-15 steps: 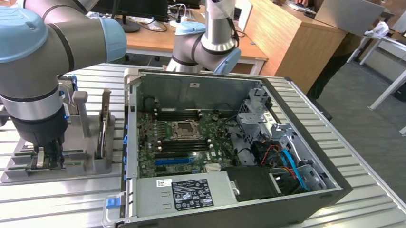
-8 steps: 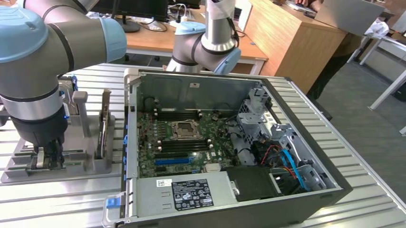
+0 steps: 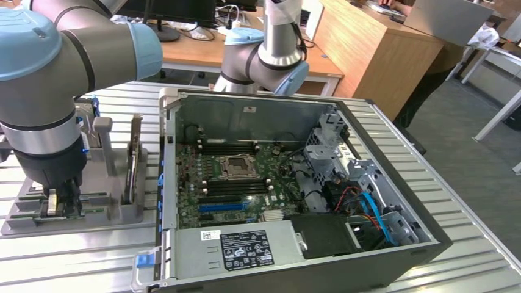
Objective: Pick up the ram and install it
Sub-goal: 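Pick up the ram and move it above insertion slot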
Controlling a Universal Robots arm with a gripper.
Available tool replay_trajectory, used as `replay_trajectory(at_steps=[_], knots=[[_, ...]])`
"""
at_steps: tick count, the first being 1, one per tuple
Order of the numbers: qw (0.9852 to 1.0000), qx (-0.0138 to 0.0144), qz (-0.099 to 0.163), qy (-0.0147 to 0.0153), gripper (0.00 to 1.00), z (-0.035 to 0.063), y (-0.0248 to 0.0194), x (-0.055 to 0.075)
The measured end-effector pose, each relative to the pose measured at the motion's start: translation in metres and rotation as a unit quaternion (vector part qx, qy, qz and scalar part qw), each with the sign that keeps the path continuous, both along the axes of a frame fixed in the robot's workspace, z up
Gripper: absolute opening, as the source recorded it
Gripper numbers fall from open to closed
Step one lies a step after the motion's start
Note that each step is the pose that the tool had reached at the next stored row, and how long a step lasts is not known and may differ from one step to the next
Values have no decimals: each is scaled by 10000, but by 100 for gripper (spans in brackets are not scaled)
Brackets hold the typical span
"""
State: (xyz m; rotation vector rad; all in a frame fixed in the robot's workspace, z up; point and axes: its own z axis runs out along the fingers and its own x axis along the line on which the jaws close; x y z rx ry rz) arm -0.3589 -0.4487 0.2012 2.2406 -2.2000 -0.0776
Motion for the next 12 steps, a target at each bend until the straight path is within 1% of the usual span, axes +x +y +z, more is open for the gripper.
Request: replay_trajectory(at_steps=[8,12], knots=[[10000,4,0,0,11,0,0,0],[10000,4,0,1,11,31,0,0]])
